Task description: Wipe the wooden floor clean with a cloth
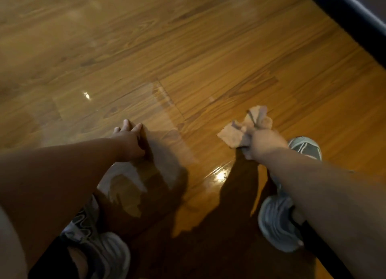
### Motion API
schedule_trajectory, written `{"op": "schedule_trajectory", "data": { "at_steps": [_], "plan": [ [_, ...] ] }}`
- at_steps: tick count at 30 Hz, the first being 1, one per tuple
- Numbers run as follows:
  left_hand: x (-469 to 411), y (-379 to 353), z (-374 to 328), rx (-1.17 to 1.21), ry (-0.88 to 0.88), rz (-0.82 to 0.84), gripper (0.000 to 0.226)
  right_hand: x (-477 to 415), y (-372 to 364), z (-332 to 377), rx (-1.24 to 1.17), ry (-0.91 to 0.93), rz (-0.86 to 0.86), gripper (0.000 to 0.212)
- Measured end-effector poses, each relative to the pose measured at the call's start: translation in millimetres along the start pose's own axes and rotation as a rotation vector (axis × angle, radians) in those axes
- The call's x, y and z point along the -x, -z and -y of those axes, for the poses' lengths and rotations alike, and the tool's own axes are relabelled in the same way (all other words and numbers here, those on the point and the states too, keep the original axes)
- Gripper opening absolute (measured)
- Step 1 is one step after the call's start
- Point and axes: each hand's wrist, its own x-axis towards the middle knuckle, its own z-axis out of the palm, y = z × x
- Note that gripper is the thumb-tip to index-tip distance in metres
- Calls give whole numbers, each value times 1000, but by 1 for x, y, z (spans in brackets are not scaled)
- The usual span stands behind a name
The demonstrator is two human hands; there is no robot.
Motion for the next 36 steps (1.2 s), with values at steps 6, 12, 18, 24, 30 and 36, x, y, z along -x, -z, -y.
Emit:
{"op": "schedule_trajectory", "data": {
  "at_steps": [6,12,18,24,30,36],
  "plan": [
    [11,17,-18,-23,-130,23,89,69,-54,87,-132,566,47,49],
    [11,19,-16,-90,-119,-199,91,24,-56,60,-219,352,-118,55],
    [1,13,-43,-27,-132,-172,79,-6,-25,-11,-800,-281,-165,62],
    [-7,21,-70,-77,-195,-158,88,38,-43,68,-311,701,15,56],
    [-41,48,-81,0,-74,-227,91,-50,-2,-28,-46,278,-175,48],
    [-56,66,-99,53,-55,-155,87,-111,49,-83,-290,-249,103,59]
  ]
}}
